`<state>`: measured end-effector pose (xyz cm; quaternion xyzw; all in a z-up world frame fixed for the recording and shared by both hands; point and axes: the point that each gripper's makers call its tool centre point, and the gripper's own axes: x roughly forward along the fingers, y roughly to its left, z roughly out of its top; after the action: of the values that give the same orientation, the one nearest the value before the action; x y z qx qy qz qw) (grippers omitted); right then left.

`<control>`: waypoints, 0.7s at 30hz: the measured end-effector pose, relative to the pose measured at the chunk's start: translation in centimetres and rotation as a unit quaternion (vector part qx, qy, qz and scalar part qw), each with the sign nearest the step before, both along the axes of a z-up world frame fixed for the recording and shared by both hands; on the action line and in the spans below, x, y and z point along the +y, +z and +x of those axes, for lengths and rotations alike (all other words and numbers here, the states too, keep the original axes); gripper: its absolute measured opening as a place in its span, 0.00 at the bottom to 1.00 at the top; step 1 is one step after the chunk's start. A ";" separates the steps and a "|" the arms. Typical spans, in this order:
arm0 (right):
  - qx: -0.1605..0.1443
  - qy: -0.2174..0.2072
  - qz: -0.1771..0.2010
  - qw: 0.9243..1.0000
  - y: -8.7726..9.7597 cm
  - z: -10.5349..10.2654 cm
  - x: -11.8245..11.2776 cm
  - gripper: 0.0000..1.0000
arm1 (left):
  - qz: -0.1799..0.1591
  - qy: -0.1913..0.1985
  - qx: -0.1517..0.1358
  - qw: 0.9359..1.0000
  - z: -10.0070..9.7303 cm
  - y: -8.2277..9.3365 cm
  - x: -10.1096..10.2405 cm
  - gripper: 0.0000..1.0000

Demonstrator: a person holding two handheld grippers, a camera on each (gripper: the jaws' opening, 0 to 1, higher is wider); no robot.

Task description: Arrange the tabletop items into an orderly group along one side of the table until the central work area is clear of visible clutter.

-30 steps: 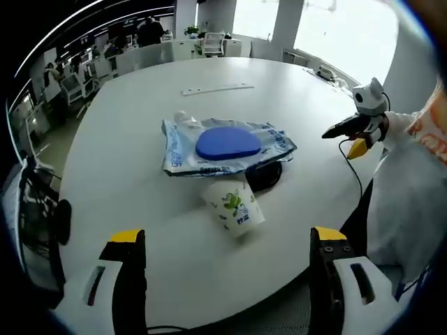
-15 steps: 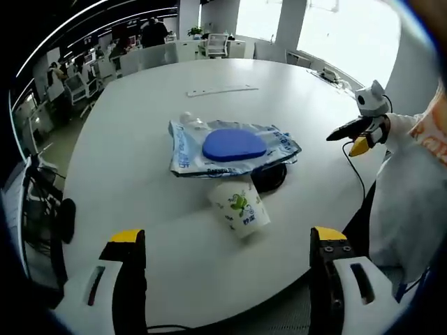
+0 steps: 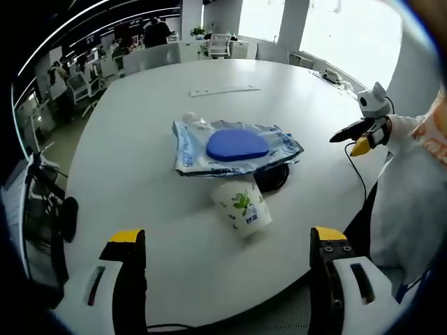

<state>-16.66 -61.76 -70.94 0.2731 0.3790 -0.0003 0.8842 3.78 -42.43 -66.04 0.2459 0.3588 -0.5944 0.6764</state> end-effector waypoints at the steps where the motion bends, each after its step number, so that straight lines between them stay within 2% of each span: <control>1: 0.001 0.000 0.000 1.000 0.0 0.0 0.0 0.85 | -0.004 0.001 0.000 1.000 0.1 0.2 -0.1 1.00; 6: 0.001 0.000 0.001 1.000 0.0 0.0 0.2 0.84 | -0.012 0.006 -0.003 1.000 0.5 0.4 -0.2 1.00; 13: 0.002 -0.002 0.003 1.000 -0.1 0.0 0.2 0.83 | -0.006 0.001 -0.004 1.000 0.6 0.1 -0.1 1.00; 17: 0.006 0.002 0.011 1.000 -0.2 -0.1 0.5 0.78 | 0.001 -0.001 -0.007 1.000 0.8 -0.1 0.1 0.99; 19: 0.007 0.005 0.014 1.000 -0.3 0.0 0.8 0.77 | -0.006 0.002 0.004 1.000 0.6 -0.1 -0.1 1.00; 21: 0.009 0.010 0.015 1.000 -0.4 0.1 1.1 0.77 | -0.004 0.001 0.001 1.000 0.7 -0.1 0.0 1.00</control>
<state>-16.61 -60.70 -71.31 0.2820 0.3895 0.0119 0.8767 4.50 -42.46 -66.17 0.2424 0.3576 -0.5951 0.6777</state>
